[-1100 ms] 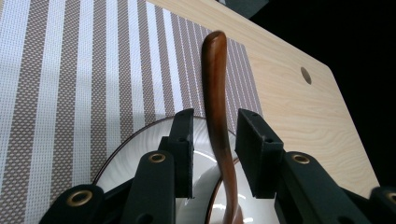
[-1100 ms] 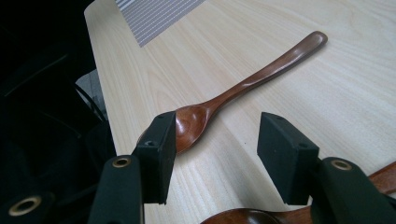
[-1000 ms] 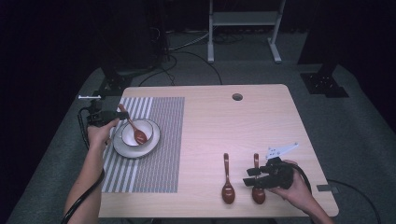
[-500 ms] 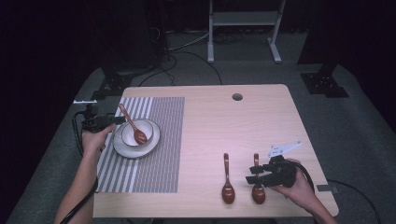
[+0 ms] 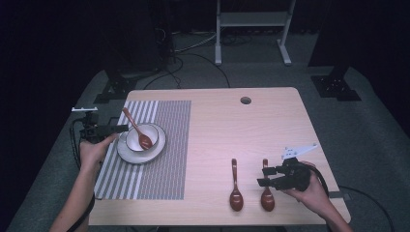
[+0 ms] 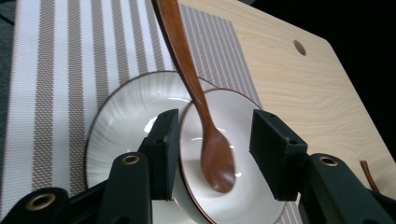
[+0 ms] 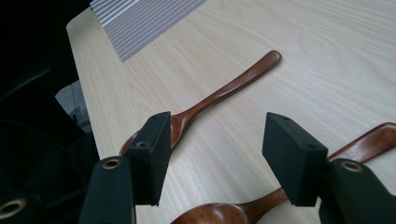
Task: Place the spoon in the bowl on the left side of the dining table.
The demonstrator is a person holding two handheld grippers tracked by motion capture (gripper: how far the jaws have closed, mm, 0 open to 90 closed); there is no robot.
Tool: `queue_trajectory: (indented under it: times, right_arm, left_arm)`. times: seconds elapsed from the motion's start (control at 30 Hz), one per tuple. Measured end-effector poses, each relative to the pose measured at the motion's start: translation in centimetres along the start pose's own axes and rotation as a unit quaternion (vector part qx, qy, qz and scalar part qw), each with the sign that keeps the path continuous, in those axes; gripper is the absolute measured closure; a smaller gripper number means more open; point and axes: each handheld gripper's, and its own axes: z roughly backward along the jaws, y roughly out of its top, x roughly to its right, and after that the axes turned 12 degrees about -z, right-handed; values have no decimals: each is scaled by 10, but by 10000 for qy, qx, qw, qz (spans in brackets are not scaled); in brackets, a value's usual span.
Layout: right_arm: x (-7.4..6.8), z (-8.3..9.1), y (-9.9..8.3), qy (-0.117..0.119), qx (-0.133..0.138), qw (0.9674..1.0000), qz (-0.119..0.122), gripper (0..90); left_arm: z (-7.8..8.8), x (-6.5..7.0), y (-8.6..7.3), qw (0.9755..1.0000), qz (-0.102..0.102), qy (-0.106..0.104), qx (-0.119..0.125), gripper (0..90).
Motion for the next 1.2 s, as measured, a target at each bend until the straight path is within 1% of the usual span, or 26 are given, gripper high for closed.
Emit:
queue_trajectory:
  times: [0.1, 0.13, 0.23, 0.27, 0.3, 0.33, 0.37, 0.43, 0.47, 0.57, 0.67, 0.77, 0.8, 0.83, 1.03, 1.13, 1.17, 1.2]
  right_arm:
    - [1, 2, 0, -47, 51, 10000, -20, 408]
    - [1, 3, 0, -48, 53, 10000, -15, 408]
    - [1, 4, -1, -63, 79, 9999, -45, 405]
    - [1, 4, -1, -63, 79, 9999, -45, 405]
    - [1, 5, -1, -63, 81, 9999, -44, 402]
    - [1, 5, -2, -70, 83, 9999, -47, 400]
    - [1, 6, -2, -85, 101, 9999, -53, 397]
    - [1, 6, -3, -92, 111, 9999, -52, 395]
    - [2, 7, -3, -103, 119, 9999, -64, 390]
    - [3, 8, -4, -126, 116, 9998, -73, 387]
    - [4, 10, -4, -156, 132, 9998, -79, 381]
    - [5, 12, -4, -189, 148, 9997, -94, 376]
    - [5, 13, -4, -200, 160, 9996, -90, 375]
    - [6, 13, -3, -206, 166, 9996, -96, 375]
    - [6, 16, -2, -209, 215, 9995, -135, 372]
    - [6, 16, -2, -215, 216, 9995, -122, 370]
    - [7, 16, -2, -219, 225, 9994, -142, 368]
    - [7, 16, -2, -223, 224, 9994, -151, 366]
  left_arm:
    - [0, 6, -3, 10000, -73, -55, -13, 480]
    - [0, 10, -5, 9999, -140, -52, -47, 470]
    - [-1, 13, -7, 9998, -137, -91, -56, 428]
    - [-1, 15, -8, 9999, -149, -27, -83, 428]
    - [0, 17, -8, 9998, -168, -8, -81, 418]
    - [0, 20, -9, 9998, -176, -29, -82, 416]
    - [0, 24, -9, 9996, -248, 0, -105, 403]
    - [0, 26, -10, 9996, -262, -6, -119, 389]
    - [0, 30, -11, 9994, -304, 4, -138, 362]
    - [-1, 34, -12, 9994, -298, -40, -175, 347]
    - [-1, 38, -12, 9994, -298, -64, -172, 304]
    - [-1, 43, -13, 9991, -367, -72, -189, 284]
    - [-1, 44, -14, 9991, -357, -113, -195, 282]
    - [-1, 47, -14, 9988, -424, -125, -209, 281]
    - [-4, 55, -17, 9983, -486, -224, -233, 262]
    - [-5, 57, -18, 9981, -508, -233, -264, 240]
    - [-6, 58, -19, 9980, -510, -265, -267, 234]
    - [-6, 60, -20, 9978, -548, -253, -289, 218]
